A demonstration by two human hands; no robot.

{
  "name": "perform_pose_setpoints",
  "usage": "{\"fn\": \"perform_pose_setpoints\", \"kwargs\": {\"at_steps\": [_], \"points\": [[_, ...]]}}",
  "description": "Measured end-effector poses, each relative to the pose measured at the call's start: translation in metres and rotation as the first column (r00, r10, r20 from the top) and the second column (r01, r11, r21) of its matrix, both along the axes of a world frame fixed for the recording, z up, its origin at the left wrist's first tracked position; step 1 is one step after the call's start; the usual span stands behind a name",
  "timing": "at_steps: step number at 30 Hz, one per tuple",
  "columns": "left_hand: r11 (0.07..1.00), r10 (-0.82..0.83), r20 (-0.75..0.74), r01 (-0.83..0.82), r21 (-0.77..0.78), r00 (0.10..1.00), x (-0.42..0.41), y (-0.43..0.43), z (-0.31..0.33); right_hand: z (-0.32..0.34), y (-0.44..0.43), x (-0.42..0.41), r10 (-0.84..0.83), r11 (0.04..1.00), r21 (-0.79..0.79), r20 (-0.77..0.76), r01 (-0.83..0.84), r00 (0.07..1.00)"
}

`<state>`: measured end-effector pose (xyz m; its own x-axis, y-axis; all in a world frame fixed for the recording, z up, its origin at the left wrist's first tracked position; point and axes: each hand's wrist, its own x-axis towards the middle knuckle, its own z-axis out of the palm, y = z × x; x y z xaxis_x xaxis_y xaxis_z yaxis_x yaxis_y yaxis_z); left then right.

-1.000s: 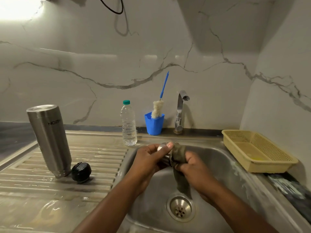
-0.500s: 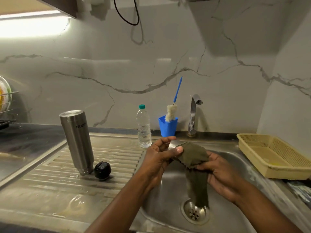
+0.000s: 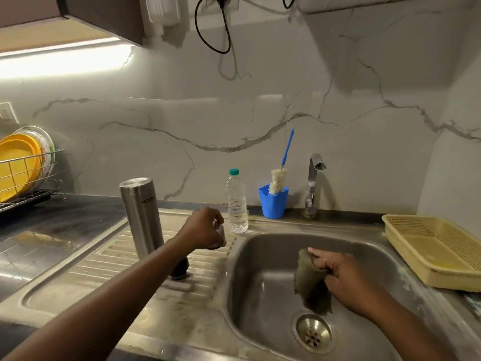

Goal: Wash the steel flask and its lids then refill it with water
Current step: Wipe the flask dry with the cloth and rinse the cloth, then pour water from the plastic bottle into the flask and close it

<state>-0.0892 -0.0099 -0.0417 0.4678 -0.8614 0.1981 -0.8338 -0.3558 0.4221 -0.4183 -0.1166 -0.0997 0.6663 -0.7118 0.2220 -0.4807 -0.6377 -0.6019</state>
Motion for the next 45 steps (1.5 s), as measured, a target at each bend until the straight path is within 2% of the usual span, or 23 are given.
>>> {"fn": "perform_pose_setpoints", "kwargs": {"at_steps": [3, 7, 10, 13, 17, 18, 20, 23, 27, 33, 38, 40, 45], "points": [[0.990, 0.029, 0.128, -0.046, 0.130, 0.991, 0.013, -0.003, -0.013, -0.004, -0.005, -0.003, -0.033, 0.998, -0.057, -0.085, 0.028, 0.996], [0.971, 0.067, 0.095, -0.087, 0.223, 0.993, 0.026, -0.004, -0.026, 0.007, -0.005, -0.008, -0.062, 0.996, -0.070, -0.092, 0.056, 0.994], [0.964, 0.091, 0.067, -0.105, 0.243, 0.994, 0.030, -0.005, -0.030, 0.007, -0.004, -0.007, -0.060, 0.995, 0.081, 0.019, 0.058, 0.998], [0.963, 0.089, 0.057, -0.100, 0.251, 0.994, 0.028, -0.004, -0.030, 0.006, -0.001, -0.005, -0.024, 0.979, 0.202, 0.153, -0.007, 0.988], [0.990, 0.051, 0.126, -0.067, 0.121, 0.991, 0.012, 0.002, -0.025, 0.022, 0.012, -0.006, 0.043, 0.948, 0.286, 0.321, -0.140, 0.946], [0.996, 0.037, 0.143, -0.048, 0.070, 0.989, 0.004, 0.005, -0.021, 0.024, 0.014, -0.006, 0.057, 0.958, 0.252, 0.304, -0.138, 0.951], [1.000, 0.003, 0.150, 0.001, -0.023, 0.989, -0.016, 0.011, -0.013, 0.022, 0.011, -0.005, 0.056, 0.996, 0.055, 0.159, -0.066, 0.986], [0.990, -0.062, 0.125, 0.077, -0.118, 0.990, -0.047, 0.021, -0.004, 0.020, 0.008, -0.006, 0.036, 0.988, -0.148, 0.036, -0.030, 0.999], [0.966, -0.142, 0.097, 0.160, -0.201, 0.985, -0.082, 0.033, 0.000, 0.038, 0.011, -0.012, -0.003, 0.970, -0.239, 0.149, 0.039, 0.989], [0.930, -0.229, 0.018, 0.224, -0.291, 0.973, -0.111, 0.025, 0.001, 0.055, 0.013, -0.026, -0.083, 0.997, 0.039, 0.408, 0.073, 0.909], [0.907, -0.303, -0.039, 0.275, -0.318, 0.952, -0.133, 0.009, 0.003, 0.071, -0.001, -0.052, -0.124, 0.983, 0.178, 0.504, 0.037, 0.855], [0.896, -0.330, -0.050, 0.296, -0.331, 0.943, -0.144, 0.002, 0.005, 0.078, -0.008, -0.063, -0.175, 0.960, 0.280, 0.516, 0.028, 0.839], [0.870, -0.388, -0.075, 0.338, -0.359, 0.919, -0.164, -0.012, 0.008, 0.106, -0.042, -0.091, -0.373, 0.831, 0.556, 0.533, 0.018, 0.759]]}}
